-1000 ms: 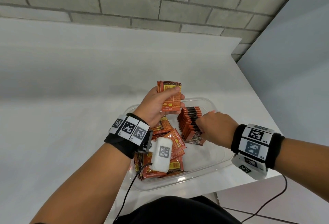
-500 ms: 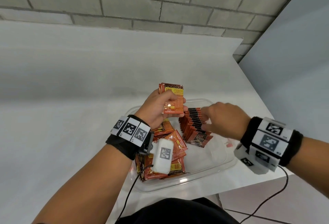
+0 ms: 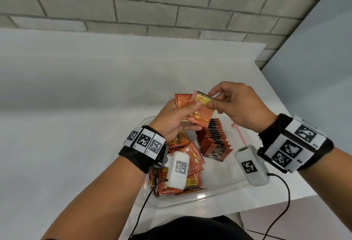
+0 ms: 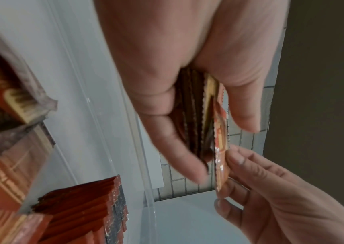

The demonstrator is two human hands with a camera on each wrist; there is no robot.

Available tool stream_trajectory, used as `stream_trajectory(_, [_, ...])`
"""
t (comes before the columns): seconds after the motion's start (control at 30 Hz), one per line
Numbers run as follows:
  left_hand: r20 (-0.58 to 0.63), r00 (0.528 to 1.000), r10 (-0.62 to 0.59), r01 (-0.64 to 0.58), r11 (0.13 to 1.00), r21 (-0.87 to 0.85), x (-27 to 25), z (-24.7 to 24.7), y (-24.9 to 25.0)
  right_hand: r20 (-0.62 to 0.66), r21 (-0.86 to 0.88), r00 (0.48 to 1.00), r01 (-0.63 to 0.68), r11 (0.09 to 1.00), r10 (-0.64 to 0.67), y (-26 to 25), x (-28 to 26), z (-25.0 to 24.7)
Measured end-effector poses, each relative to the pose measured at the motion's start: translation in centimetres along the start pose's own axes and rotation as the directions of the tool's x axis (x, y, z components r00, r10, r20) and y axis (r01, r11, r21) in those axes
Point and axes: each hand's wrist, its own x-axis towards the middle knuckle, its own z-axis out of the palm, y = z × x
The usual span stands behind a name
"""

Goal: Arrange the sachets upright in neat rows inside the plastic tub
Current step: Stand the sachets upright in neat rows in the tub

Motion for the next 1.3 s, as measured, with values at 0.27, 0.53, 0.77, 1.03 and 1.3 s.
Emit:
stream_trajectory(0.27, [-0.077, 0.997, -0.013, -0.003, 0.978, -0.208, 0.2, -0.1, 0.5, -0.08, -0.213, 0.93, 0.335, 0.918, -0.358, 0.2, -2.3, 1.0])
stream_trajectory(0.53, [-0.134, 0.988, 0.078, -0.093, 0.989, -0.115, 0.3, -0.2, 0.1, 0.024, -0.202, 0.94, 0.338, 0.919, -0.34, 1.5, -2.4, 1.8])
stream_trajectory(0.77, [-0.096, 0.993, 0.073, -0.082, 0.992, -0.092, 0.1, -0.1, 0.1, -0.14, -0.2, 0.969, 0.174, 0.964, -0.204, 1.2, -1.1, 0.7])
stream_trajectory(1.03, [-0.095, 0.994, 0.053, -0.062, 0.994, -0.088, 0.2, -0.1, 0.2, 0.194, -0.035, 0.981, 0.004, 0.999, 0.003, 0.8, -1.7, -1.7])
stream_trajectory(1.3, [-0.1, 0.994, 0.032, -0.041, 0.995, -0.09, 0.2, -0.3, 0.2, 0.391, -0.572, 0.892, 0.042, 0.819, 0.227, 2.9, -4.6, 0.1])
